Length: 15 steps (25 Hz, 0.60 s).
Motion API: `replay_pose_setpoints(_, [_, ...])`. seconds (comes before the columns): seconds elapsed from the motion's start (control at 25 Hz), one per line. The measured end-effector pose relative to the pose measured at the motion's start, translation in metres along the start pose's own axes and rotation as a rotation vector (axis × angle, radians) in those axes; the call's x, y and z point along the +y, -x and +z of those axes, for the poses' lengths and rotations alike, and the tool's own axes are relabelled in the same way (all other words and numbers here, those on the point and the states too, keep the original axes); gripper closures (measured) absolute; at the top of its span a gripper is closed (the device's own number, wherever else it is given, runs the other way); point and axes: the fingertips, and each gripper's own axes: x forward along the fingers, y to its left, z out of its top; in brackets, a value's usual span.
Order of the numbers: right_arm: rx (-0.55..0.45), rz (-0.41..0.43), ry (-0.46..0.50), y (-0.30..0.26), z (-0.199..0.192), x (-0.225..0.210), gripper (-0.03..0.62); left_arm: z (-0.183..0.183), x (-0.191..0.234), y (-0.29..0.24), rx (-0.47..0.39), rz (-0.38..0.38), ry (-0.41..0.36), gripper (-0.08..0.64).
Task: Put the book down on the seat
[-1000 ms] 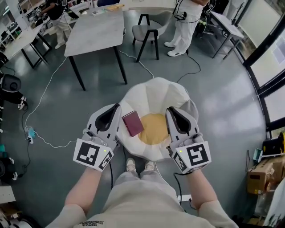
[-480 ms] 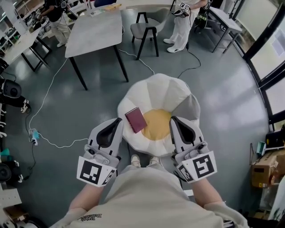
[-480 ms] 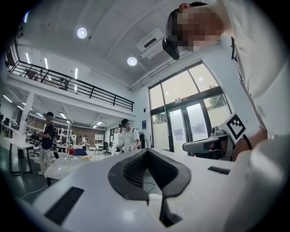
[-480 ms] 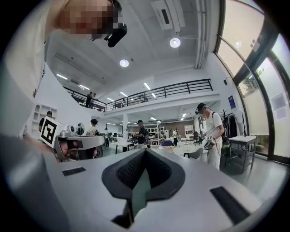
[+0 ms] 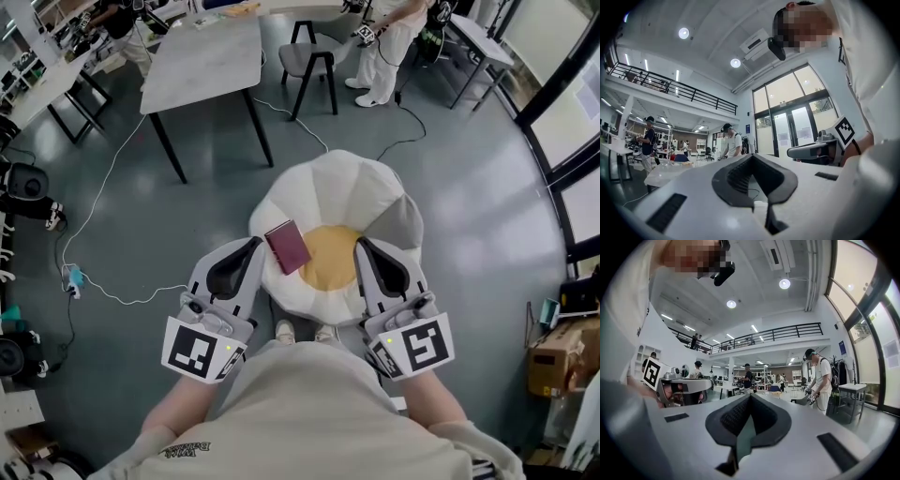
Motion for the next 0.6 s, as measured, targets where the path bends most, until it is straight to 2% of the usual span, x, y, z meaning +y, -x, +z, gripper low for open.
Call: replay_pose_setpoints(0.6, [0.002, 0.028, 0.005, 0.0047, 0.0052, -0.0049, 0.594, 0.0080, -0.0094, -0.0046, -0.003, 0.013, -0.002, 0.555])
